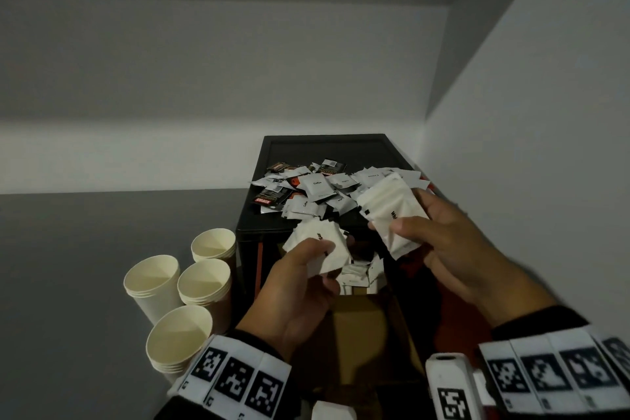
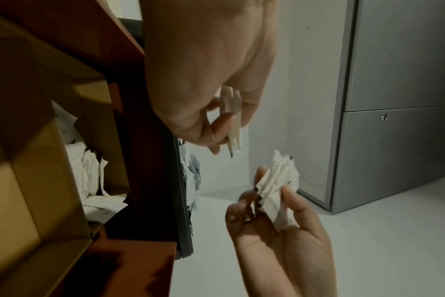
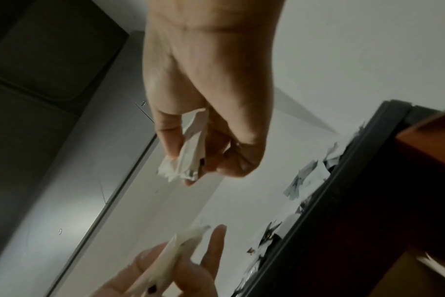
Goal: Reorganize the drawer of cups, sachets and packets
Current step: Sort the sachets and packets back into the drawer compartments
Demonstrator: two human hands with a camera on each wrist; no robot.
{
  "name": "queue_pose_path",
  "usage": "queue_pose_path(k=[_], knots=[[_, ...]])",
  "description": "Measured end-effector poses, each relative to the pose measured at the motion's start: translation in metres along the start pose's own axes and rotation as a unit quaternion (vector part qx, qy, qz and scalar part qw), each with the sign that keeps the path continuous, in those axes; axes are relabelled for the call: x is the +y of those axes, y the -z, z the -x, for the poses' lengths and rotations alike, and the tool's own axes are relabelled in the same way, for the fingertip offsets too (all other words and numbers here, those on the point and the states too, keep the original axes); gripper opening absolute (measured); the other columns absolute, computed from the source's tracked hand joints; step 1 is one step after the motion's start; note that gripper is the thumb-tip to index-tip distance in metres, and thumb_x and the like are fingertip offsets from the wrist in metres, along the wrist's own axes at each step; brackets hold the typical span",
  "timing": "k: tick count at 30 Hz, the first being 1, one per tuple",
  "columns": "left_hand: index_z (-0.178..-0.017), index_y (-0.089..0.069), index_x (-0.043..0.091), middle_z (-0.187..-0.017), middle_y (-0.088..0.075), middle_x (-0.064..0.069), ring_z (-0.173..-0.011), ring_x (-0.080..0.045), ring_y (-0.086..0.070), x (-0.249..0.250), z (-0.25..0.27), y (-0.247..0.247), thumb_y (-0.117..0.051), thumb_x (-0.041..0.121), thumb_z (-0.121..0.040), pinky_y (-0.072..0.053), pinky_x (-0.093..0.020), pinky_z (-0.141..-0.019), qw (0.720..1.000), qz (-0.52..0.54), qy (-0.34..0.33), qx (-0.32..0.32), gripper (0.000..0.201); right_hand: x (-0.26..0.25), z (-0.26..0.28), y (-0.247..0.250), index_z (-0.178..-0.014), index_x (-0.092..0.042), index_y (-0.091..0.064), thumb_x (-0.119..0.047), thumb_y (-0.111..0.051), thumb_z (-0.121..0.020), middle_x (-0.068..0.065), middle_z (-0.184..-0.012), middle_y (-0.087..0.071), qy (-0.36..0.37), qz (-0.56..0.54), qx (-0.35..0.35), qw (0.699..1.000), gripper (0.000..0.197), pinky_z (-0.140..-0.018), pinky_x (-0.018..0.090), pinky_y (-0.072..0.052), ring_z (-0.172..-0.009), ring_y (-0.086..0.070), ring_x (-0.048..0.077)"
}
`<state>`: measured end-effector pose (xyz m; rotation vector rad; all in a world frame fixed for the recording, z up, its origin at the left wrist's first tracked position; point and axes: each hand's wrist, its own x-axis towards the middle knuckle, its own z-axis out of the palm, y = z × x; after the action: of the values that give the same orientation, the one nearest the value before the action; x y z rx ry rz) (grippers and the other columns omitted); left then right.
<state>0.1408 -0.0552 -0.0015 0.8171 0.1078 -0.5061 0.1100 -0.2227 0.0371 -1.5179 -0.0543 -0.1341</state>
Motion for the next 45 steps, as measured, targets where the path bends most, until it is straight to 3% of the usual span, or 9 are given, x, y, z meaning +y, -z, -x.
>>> queue_pose_path(k=[4, 9, 13, 17, 21, 26, 34, 40, 45], knots=[[-0.087, -0.053, 0.004, -0.074, -0.066, -0.012, -0.057, -0.021, -0.054, 0.004, 0.005, -0.005, -0.047, 0.001, -0.087, -0.041, -0.024, -0.048, 0.997, -0.057, 0.052, -0.032, 0.007, -0.013, 0.002, 0.000, -0.101, -0.019, -0.062, 0.003, -0.059, -0.081, 0.009, -0.099, -0.070, 0.007, 0.104, -0.084, 0.991, 0.030, -0.076, 0.029, -0.057, -0.089, -0.068, 0.019], [-0.112, -0.052, 0.001, -0.086, -0.067, -0.018, -0.071, -0.029, -0.065, 0.007, 0.006, -0.002, -0.044, -0.009, -0.090, -0.052, -0.025, -0.049, 0.984, -0.138, 0.065, -0.089, 0.025, -0.025, 0.001, -0.004, -0.097, -0.021, -0.064, -0.005, -0.064, -0.083, 0.001, -0.088, -0.068, 0.006, 0.267, -0.139, 0.954, 0.021, -0.060, 0.016, -0.052, -0.073, -0.065, 0.004], [-0.102, -0.059, 0.008, -0.081, -0.069, -0.012, -0.069, -0.022, -0.066, 0.007, 0.010, -0.003, -0.049, -0.017, -0.082, -0.053, -0.024, -0.055, 0.969, -0.206, 0.031, -0.133, 0.034, -0.016, 0.000, -0.008, -0.101, -0.016, -0.062, -0.011, -0.065, -0.083, 0.006, -0.097, -0.067, -0.001, 0.352, -0.169, 0.921, 0.019, -0.074, 0.031, -0.053, -0.086, -0.065, 0.019], [-0.109, -0.057, 0.007, -0.088, -0.069, -0.016, -0.076, -0.026, -0.067, 0.009, 0.010, 0.000, -0.044, -0.018, -0.081, -0.056, -0.028, -0.060, 0.979, -0.149, 0.048, -0.128, 0.039, -0.008, -0.001, -0.004, -0.102, -0.015, -0.062, -0.012, -0.065, -0.084, 0.008, -0.097, -0.067, -0.008, 0.328, -0.154, 0.932, 0.018, -0.076, 0.033, -0.052, -0.086, -0.065, 0.020], [-0.104, -0.058, 0.001, -0.088, -0.071, -0.019, -0.073, -0.028, -0.070, 0.015, 0.014, 0.000, -0.045, 0.007, -0.072, -0.057, -0.028, -0.064, 0.985, -0.052, 0.100, -0.128, 0.034, 0.000, -0.001, -0.002, -0.105, -0.013, -0.062, -0.010, -0.065, -0.084, 0.006, -0.100, -0.069, -0.019, 0.310, -0.157, 0.937, 0.021, -0.085, 0.038, -0.052, -0.093, -0.067, 0.021], [-0.111, -0.054, 0.002, -0.112, -0.063, -0.024, -0.089, -0.037, -0.063, 0.019, 0.010, 0.004, -0.038, 0.017, -0.093, -0.058, -0.037, -0.059, 0.992, -0.022, 0.106, -0.066, 0.028, 0.006, 0.000, 0.004, -0.100, -0.016, -0.064, -0.007, -0.066, -0.083, 0.005, -0.096, -0.071, -0.008, 0.279, -0.132, 0.951, 0.019, -0.079, 0.029, -0.054, -0.089, -0.068, 0.016], [-0.099, -0.048, 0.002, -0.092, -0.062, -0.020, -0.071, -0.032, -0.068, 0.019, 0.007, 0.006, -0.041, 0.003, -0.094, -0.056, -0.037, -0.061, 0.995, -0.055, 0.072, -0.040, 0.009, 0.004, 0.003, 0.021, -0.103, -0.016, -0.063, -0.007, -0.065, -0.065, 0.004, -0.101, -0.072, -0.033, 0.018, -0.080, 0.996, 0.039, -0.071, 0.023, -0.056, -0.093, -0.069, 0.016], [-0.098, -0.061, 0.010, -0.087, -0.072, -0.013, -0.077, -0.031, -0.065, 0.011, 0.006, -0.004, -0.031, -0.017, -0.088, -0.051, -0.038, -0.068, 0.991, -0.119, 0.020, -0.061, 0.041, 0.016, 0.002, 0.000, -0.098, -0.018, -0.064, 0.006, -0.056, -0.084, 0.004, -0.097, -0.072, -0.054, 0.075, -0.067, 0.993, 0.029, -0.076, 0.027, -0.056, -0.088, -0.070, 0.016], [-0.108, -0.058, 0.007, -0.091, -0.071, -0.014, -0.073, -0.025, -0.069, 0.014, 0.005, 0.000, -0.049, 0.016, -0.092, -0.056, -0.033, -0.062, 0.991, -0.105, 0.029, -0.079, 0.020, 0.023, 0.000, -0.004, -0.096, -0.019, -0.065, 0.003, -0.055, -0.087, 0.003, -0.089, -0.073, -0.066, 0.047, -0.032, 0.996, 0.027, -0.059, 0.025, -0.055, -0.074, -0.070, 0.013]])
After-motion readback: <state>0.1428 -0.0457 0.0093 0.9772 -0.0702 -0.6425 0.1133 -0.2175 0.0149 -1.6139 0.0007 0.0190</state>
